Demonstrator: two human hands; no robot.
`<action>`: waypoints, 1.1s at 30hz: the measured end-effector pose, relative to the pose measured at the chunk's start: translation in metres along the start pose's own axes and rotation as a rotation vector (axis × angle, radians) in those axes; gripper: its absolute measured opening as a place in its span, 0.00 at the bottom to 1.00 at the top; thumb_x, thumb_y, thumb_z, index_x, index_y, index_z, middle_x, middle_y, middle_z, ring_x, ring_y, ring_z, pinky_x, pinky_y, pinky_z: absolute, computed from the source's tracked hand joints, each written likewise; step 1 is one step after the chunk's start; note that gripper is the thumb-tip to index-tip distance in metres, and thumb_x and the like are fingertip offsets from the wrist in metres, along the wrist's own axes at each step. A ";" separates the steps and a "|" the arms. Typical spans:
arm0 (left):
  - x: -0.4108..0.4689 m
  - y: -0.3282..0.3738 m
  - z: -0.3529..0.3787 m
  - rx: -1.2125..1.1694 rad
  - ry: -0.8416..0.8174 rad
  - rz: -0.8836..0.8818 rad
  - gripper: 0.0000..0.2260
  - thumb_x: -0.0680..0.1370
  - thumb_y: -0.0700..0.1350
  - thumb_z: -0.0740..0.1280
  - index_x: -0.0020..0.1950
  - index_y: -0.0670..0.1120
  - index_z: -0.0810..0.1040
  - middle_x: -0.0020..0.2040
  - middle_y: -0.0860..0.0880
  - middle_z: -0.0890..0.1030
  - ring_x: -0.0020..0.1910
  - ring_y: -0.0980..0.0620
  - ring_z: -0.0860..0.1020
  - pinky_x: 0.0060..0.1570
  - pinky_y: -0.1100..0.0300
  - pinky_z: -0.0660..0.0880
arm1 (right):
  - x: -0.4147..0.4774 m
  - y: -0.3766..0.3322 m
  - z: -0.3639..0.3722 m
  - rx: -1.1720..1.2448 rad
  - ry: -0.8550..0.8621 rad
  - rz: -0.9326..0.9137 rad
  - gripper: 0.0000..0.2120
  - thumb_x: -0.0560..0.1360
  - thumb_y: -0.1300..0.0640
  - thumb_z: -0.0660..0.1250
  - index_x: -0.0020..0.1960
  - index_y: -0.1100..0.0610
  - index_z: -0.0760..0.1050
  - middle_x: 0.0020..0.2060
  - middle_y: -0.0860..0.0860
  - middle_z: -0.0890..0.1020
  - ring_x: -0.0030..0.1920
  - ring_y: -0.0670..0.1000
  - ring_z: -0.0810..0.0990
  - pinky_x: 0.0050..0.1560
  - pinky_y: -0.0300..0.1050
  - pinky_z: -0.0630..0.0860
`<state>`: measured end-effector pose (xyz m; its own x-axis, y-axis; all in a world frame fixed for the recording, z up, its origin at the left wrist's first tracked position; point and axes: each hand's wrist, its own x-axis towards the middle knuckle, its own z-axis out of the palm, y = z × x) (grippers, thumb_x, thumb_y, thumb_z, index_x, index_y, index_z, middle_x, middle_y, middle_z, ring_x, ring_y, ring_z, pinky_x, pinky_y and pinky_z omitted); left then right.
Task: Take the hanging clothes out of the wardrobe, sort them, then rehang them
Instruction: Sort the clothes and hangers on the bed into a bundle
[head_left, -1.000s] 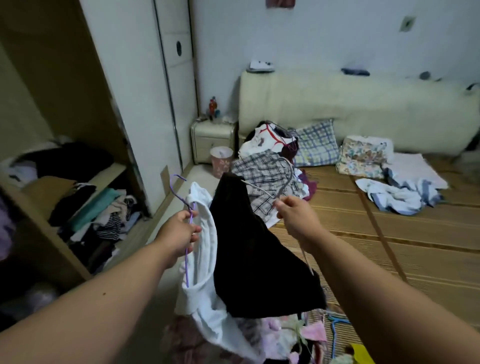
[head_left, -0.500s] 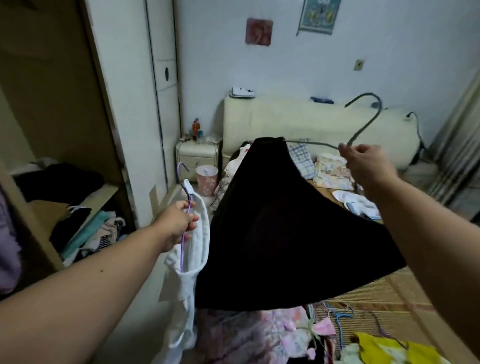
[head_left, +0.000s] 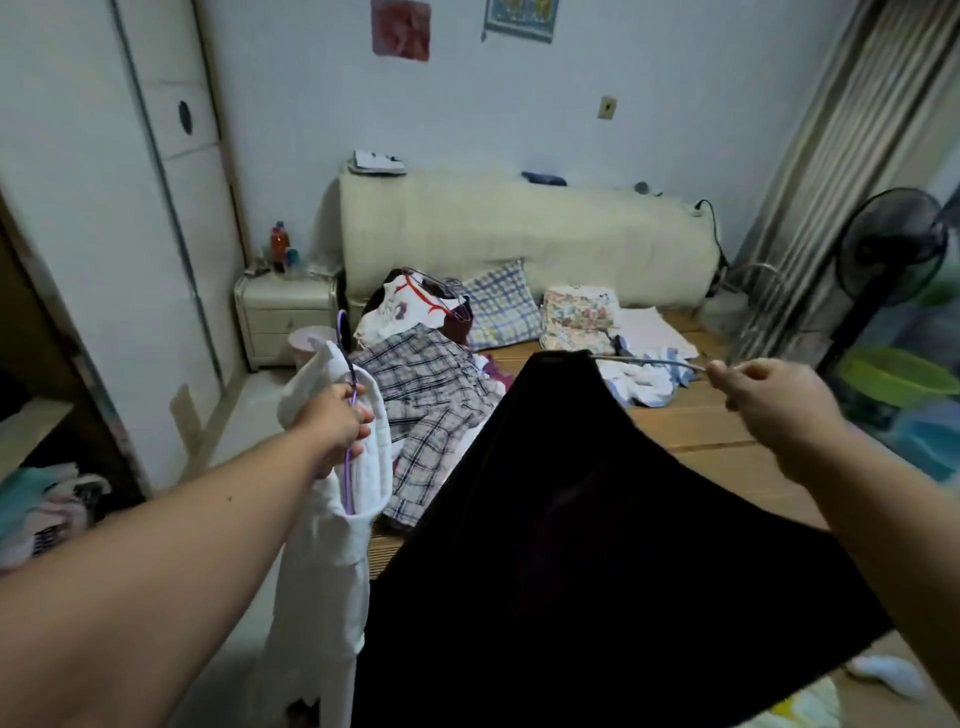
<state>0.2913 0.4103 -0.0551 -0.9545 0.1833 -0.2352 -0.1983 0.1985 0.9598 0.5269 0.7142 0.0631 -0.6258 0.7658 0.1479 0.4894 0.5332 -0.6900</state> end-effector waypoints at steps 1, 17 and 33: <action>0.010 0.000 0.017 0.005 -0.001 -0.010 0.14 0.80 0.34 0.55 0.60 0.50 0.69 0.35 0.47 0.71 0.28 0.54 0.66 0.22 0.66 0.62 | 0.005 0.012 0.006 -0.009 -0.042 0.023 0.20 0.77 0.45 0.63 0.40 0.62 0.79 0.38 0.59 0.81 0.40 0.58 0.76 0.42 0.51 0.73; 0.091 -0.058 0.300 0.199 -0.405 -0.236 0.16 0.79 0.39 0.62 0.67 0.43 0.68 0.66 0.41 0.72 0.67 0.43 0.68 0.57 0.49 0.66 | 0.068 0.173 0.042 0.057 -0.278 0.251 0.13 0.77 0.49 0.65 0.41 0.58 0.79 0.33 0.51 0.78 0.35 0.49 0.75 0.34 0.42 0.67; -0.013 0.039 0.314 0.904 -0.759 0.563 0.16 0.79 0.39 0.62 0.67 0.46 0.70 0.67 0.44 0.73 0.64 0.46 0.71 0.60 0.59 0.66 | 0.030 0.116 -0.022 0.099 -0.126 0.164 0.12 0.75 0.49 0.66 0.37 0.54 0.78 0.32 0.50 0.79 0.35 0.48 0.76 0.37 0.44 0.73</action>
<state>0.3659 0.7182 -0.0622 -0.4353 0.8877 -0.1501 0.6868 0.4352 0.5822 0.5785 0.8067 0.0033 -0.6165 0.7852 -0.0577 0.5329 0.3622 -0.7647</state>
